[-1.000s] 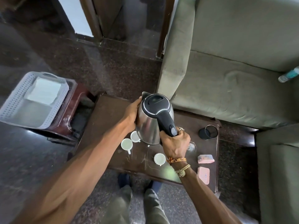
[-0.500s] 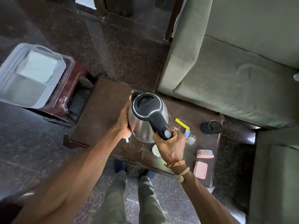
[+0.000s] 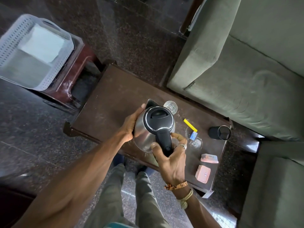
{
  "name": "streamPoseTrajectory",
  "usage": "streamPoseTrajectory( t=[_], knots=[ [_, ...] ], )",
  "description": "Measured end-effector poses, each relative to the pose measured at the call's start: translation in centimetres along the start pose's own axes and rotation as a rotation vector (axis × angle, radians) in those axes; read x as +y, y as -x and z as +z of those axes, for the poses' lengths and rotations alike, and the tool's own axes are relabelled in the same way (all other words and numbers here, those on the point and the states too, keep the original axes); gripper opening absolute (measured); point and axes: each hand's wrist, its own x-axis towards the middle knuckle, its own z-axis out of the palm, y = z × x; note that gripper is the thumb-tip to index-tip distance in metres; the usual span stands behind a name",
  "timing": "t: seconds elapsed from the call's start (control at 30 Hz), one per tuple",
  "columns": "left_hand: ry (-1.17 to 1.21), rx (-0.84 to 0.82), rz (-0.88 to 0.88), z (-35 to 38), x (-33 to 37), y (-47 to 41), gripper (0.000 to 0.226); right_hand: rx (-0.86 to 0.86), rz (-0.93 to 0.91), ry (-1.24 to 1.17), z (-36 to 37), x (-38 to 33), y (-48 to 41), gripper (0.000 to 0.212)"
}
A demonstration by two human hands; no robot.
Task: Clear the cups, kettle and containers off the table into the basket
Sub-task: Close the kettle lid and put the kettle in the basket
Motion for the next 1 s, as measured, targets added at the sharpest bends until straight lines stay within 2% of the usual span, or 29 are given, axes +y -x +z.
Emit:
streamPoseTrajectory(
  t=[0.27, 0.37, 0.5, 0.57, 0.63, 0.73, 0.83, 0.93, 1.0],
  knots=[
    [0.018, 0.019, -0.042, -1.0, -0.7, -0.9, 0.081, -0.177, 0.316, -0.195, -0.8, -2.5, -2.3, 0.069],
    [0.024, 0.044, -0.053, -1.0, -1.0, -1.1, 0.082, -0.238, 0.508, -0.24, -1.1, -2.9, -4.3, 0.076],
    [-0.095, 0.057, 0.016, -0.6, -0.6, -0.6, 0.071, -0.372, 0.779, -0.388, -0.8, -1.8, -5.6, 0.099],
    [-0.167, 0.029, 0.055, -0.4, -0.2, -0.4, 0.054, -0.361, 0.844, -0.445, -0.4, -1.4, -5.3, 0.086],
    [-0.207, 0.007, 0.073, -0.2, 0.0, -0.3, 0.041, -0.35, 0.86, -0.424, -0.1, -1.1, -5.1, 0.079],
    [-0.233, 0.003, 0.08, -0.3, -0.4, -0.5, 0.044, -0.322, 0.853, -0.358, 0.3, -0.8, -4.8, 0.076],
    [-0.25, 0.0, 0.068, -0.6, -1.0, -1.0, 0.039, -0.313, 0.844, -0.357, 0.3, -0.4, -4.4, 0.073],
    [-0.262, 0.012, 0.034, -0.9, -1.3, -1.4, 0.047, -0.348, 0.784, -0.39, -0.2, 0.0, -4.1, 0.056],
    [-0.25, 0.037, 0.0, -1.2, -1.3, -1.6, 0.06, -0.359, 0.736, -0.425, -0.7, 0.0, -4.4, 0.057]
  ],
)
